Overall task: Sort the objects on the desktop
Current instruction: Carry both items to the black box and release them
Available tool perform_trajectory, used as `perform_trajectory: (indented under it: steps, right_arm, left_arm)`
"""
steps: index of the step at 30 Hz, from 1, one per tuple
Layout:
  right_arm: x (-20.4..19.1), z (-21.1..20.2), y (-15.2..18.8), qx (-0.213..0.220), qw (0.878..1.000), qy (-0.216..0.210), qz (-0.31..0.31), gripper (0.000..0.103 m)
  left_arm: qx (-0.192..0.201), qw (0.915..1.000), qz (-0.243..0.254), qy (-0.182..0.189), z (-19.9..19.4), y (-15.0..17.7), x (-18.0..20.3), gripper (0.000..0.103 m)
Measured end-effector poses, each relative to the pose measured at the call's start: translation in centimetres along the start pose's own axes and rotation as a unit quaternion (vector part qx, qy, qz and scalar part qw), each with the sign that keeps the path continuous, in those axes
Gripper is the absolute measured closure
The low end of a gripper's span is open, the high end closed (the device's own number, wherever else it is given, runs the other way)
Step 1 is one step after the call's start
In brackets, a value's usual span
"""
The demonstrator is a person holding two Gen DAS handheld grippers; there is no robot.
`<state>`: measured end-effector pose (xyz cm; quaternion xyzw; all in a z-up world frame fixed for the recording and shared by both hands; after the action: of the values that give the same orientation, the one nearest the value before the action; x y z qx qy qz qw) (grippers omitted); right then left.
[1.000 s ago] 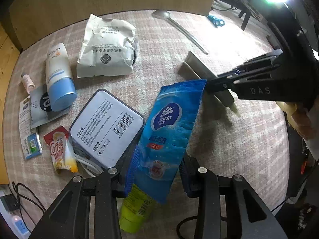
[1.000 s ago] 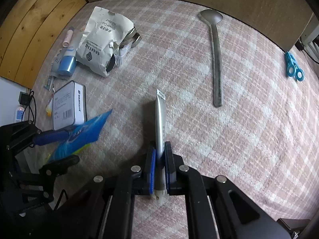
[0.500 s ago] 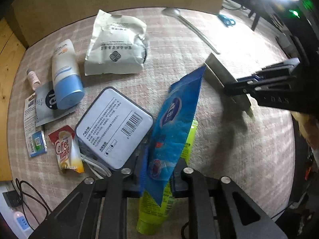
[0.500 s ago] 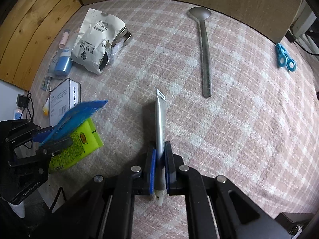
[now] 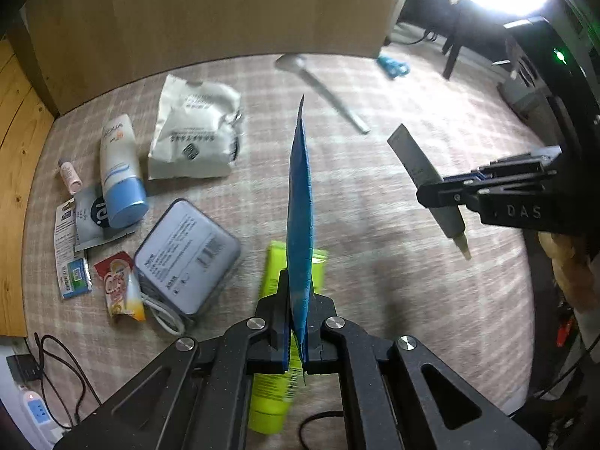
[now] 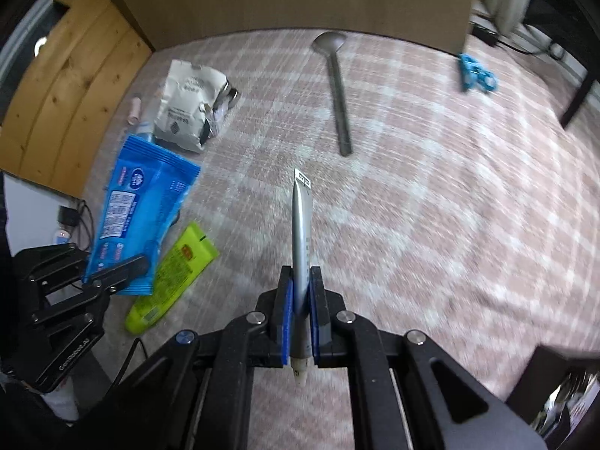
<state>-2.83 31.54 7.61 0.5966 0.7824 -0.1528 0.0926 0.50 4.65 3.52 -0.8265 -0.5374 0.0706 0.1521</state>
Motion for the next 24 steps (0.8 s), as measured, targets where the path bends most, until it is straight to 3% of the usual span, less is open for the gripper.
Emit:
perform_trajectory:
  steps: [4, 5, 8, 11, 17, 24]
  right_arm:
    - [2.7, -3.5, 2.2, 0.016, 0.999, -0.014, 0.031, 0.095]
    - [1.7, -4.1, 1.2, 0.018, 0.999, -0.017, 0.037, 0.095]
    - [1.1, -6.3, 2.7, 0.033, 0.997, -0.019, 0.061, 0.095]
    - [-0.5, -5.4, 2.2, 0.048, 0.995, -0.014, 0.086, 0.095]
    - [6.1, -9.1, 6.1, 0.082, 0.986, 0.017, 0.145, 0.095]
    - [14.4, -14.1, 11.1, 0.12, 0.966, 0.063, 0.219, 0.095]
  left_arm:
    - [0.013, 0.9999, 0.005, 0.009, -0.1, -3.1, 2.2, 0.1]
    - [0.015, 0.9998, 0.007, 0.012, -0.6, -3.4, 3.1, 0.1]
    - [0.017, 0.9993, 0.022, 0.024, -1.5, -4.8, 6.1, 0.1]
    - [0.018, 0.9982, 0.043, 0.036, -2.3, -5.3, 8.6, 0.1]
    - [0.028, 0.9921, 0.101, 0.07, -3.0, -6.8, 15.9, 0.1]
    - [0.033, 0.9804, 0.149, 0.125, -3.8, -7.1, 25.1, 0.1]
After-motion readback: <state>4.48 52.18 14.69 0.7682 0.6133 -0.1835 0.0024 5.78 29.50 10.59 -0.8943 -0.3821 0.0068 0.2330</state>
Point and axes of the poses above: each gripper's, at about its wrist camera, not at the fingertips, and z roughly the way its jaws point, x to its right, y to its underside, the point moved 2 cm from there along z, roughly the way its jaws point, and after that the axes turned 12 degrees about z, right-handed, at the moved point
